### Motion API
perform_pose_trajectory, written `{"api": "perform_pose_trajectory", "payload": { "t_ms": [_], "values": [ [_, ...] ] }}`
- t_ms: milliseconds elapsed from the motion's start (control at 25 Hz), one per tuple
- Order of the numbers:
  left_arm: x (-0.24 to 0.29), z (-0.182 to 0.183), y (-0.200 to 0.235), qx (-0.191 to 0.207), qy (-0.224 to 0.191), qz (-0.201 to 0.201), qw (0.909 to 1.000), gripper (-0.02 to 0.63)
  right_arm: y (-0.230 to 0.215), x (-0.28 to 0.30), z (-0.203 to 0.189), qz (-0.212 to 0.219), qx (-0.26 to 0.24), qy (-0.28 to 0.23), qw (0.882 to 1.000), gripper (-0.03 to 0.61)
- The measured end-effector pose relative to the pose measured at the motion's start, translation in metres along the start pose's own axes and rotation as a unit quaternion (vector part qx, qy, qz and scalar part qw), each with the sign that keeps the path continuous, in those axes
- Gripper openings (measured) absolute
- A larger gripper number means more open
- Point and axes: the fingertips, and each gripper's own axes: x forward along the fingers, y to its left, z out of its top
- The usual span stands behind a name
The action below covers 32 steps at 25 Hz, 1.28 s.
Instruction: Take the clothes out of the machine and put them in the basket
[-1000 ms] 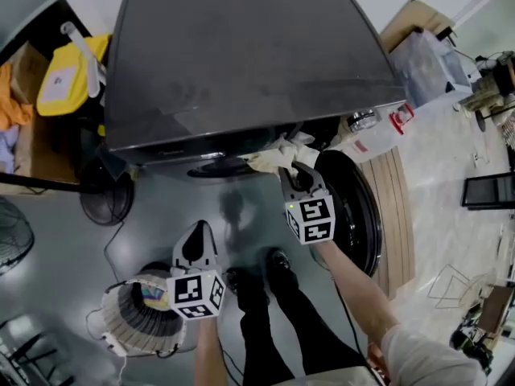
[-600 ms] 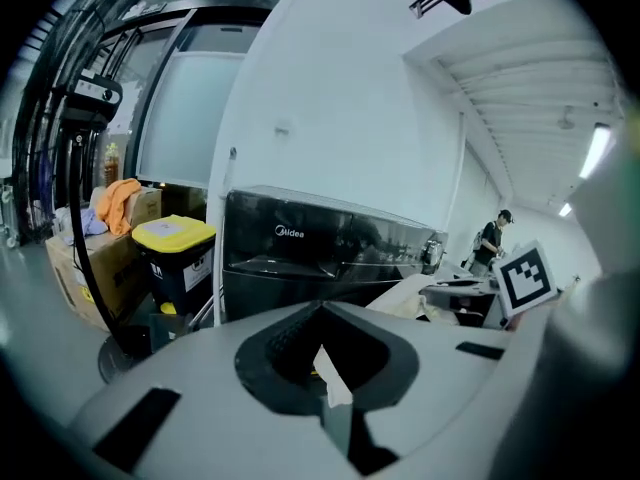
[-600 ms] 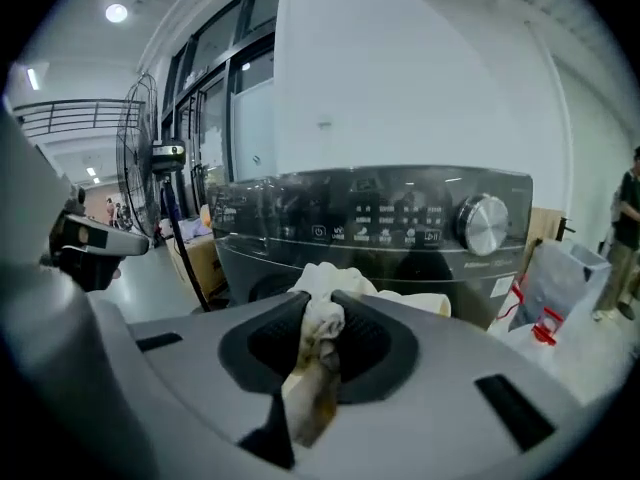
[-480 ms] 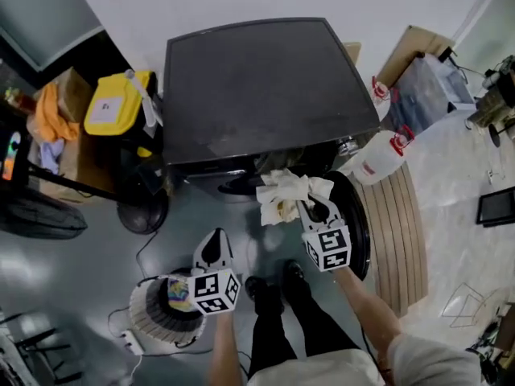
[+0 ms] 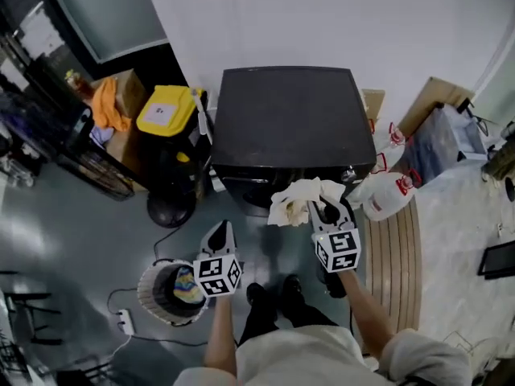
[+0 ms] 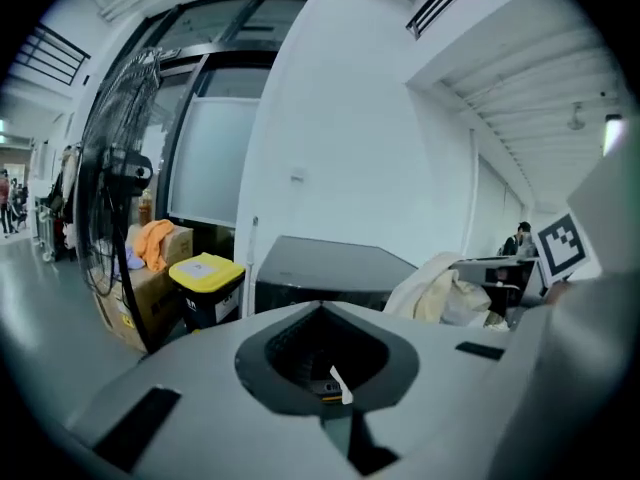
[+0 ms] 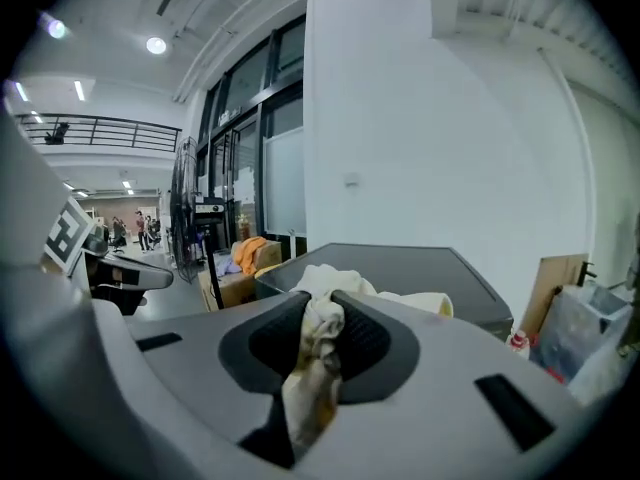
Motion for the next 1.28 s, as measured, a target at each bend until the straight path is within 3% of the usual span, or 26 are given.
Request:
{"api": "perform_pose_trajectory", "payload": {
  "t_ms": [400, 720, 920, 1280],
  "values": [
    [-0.085, 0.069, 0.021, 0.007, -0.057, 0.082, 0.9950, 0.018, 0.048, -0.031, 0.082, 0.099, -0.042, -0.044, 0.993, 0.080],
    [-0.152, 0.066, 0.052, -0.011, -0.076, 0.155, 0.9850, 0.018, 0.119, -0.035, 0.101, 0.184, -0.070, -0.061, 0.978, 0.080],
    [-0.207, 0.044, 0.091, -0.041, -0.082, 0.215, 0.9723, 0.018, 0.197, -0.031, 0.103, 0.260, -0.095, -0.063, 0.959, 0.080],
    [-0.355, 0.001, 0.183, -0.081, -0.093, 0.327, 0.9369, 0.018, 0.387, -0.047, 0.103, 0.391, -0.123, -0.063, 0.910, 0.080]
  ]
}}
